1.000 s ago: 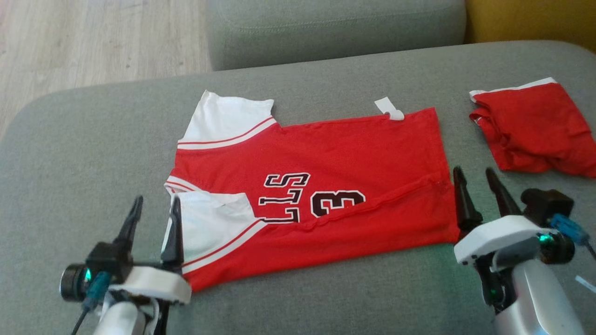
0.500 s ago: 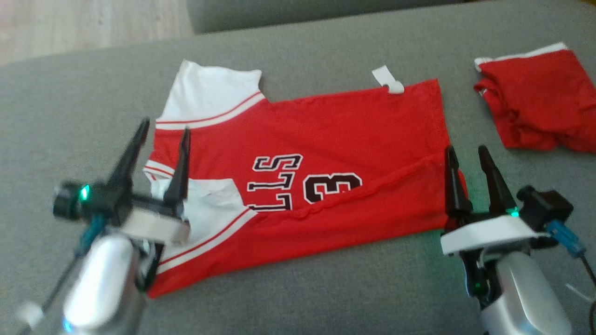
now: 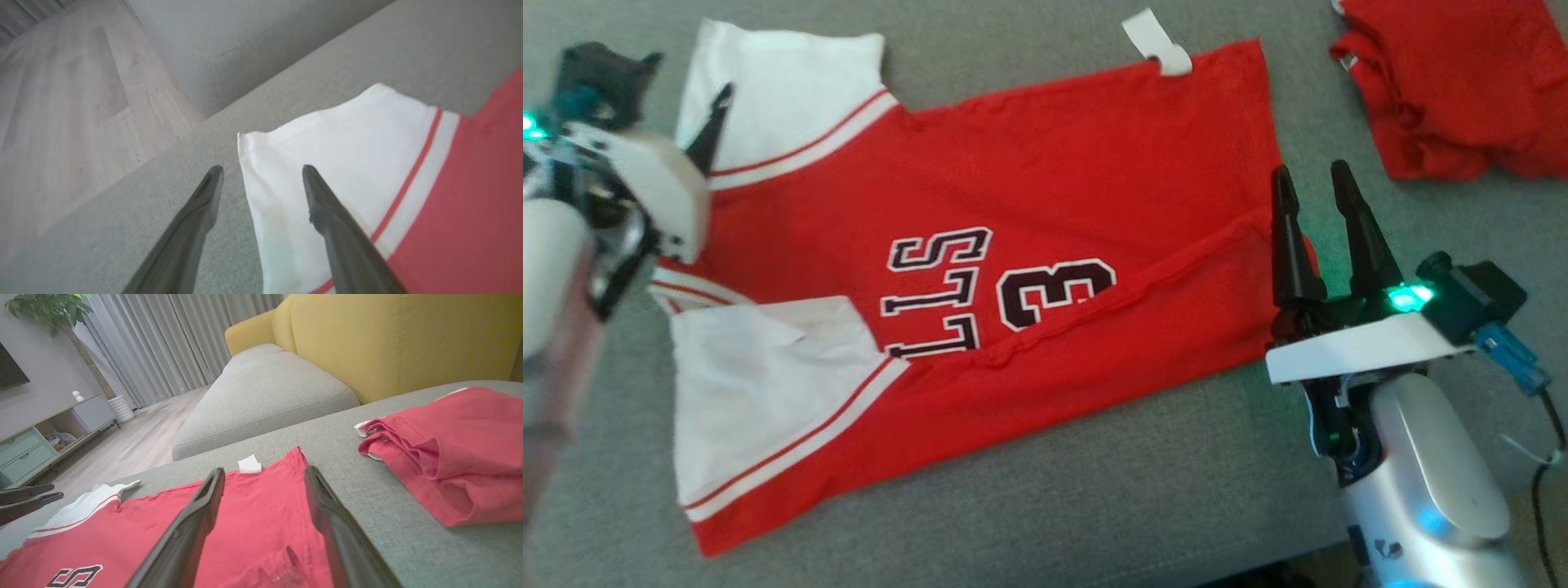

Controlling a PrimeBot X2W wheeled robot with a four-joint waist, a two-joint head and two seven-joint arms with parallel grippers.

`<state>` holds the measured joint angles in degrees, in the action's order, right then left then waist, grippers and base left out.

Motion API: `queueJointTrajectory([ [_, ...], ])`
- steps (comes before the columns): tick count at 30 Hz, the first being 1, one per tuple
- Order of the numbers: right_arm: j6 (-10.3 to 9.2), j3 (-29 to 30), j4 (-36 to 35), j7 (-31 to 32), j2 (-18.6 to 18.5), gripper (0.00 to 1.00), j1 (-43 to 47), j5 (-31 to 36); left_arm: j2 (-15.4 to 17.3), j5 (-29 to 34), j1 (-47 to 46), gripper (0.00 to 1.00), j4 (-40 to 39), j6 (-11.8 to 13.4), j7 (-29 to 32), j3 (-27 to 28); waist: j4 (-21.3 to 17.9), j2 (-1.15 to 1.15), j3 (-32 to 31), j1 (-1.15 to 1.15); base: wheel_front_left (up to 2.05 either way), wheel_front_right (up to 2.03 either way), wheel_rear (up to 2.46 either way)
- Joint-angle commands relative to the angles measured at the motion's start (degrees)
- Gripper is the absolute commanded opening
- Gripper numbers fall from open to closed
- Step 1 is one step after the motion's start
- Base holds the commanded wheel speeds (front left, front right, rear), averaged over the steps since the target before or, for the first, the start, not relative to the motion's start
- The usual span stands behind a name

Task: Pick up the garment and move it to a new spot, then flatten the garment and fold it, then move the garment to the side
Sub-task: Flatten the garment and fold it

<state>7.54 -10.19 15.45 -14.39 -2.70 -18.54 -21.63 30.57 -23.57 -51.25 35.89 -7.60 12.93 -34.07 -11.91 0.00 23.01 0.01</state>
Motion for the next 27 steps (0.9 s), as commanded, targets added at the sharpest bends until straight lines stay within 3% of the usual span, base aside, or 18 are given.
queueJointTrajectory([
  [1,-0.05,-1.5,-2.2,-0.6,-0.2,1.00,-1.2,-0.6,3.9,-1.5,-3.9,1.00,-0.6,0.1,1.2,0.8,-2.3,0.00,2.8,-0.01,0.00,0.00,0.00],
  [7,-0.05,-3.0,-3.4,-0.6,-0.2,1.00,-1.9,-0.7,8.2,-7.4,-8.9,1.00,3.4,0.1,3.0,-4.5,-4.0,0.00,5.2,-0.01,0.00,0.00,0.00],
  [22,-0.05,-3.6,-3.8,-0.6,-0.2,1.00,-2.2,-0.6,8.7,-17.2,-13.3,1.00,8.5,0.1,3.6,-11.6,-6.0,0.00,7.1,-0.01,0.00,0.00,0.00],
  [23,-0.05,-3.6,-3.7,-0.6,-0.2,1.00,-2.2,-0.6,8.6,-18.4,-13.2,0.35,8.2,0.1,4.1,-12.2,-6.0,0.00,7.1,-0.01,0.00,0.00,0.00],
  [24,-0.05,-3.5,-3.6,-0.6,-0.2,1.00,-2.2,-0.5,8.6,-19.5,-13.2,0.00,7.9,0.1,4.5,-13.0,-6.0,0.00,7.0,-0.01,0.00,0.00,0.00],
  [27,-0.05,-2.8,-3.1,-0.6,-0.2,1.00,-2.4,-0.1,8.8,-22.1,-13.2,0.00,6.8,0.1,4.5,-14.9,-5.5,0.00,6.1,-0.01,0.00,0.00,0.00],
])
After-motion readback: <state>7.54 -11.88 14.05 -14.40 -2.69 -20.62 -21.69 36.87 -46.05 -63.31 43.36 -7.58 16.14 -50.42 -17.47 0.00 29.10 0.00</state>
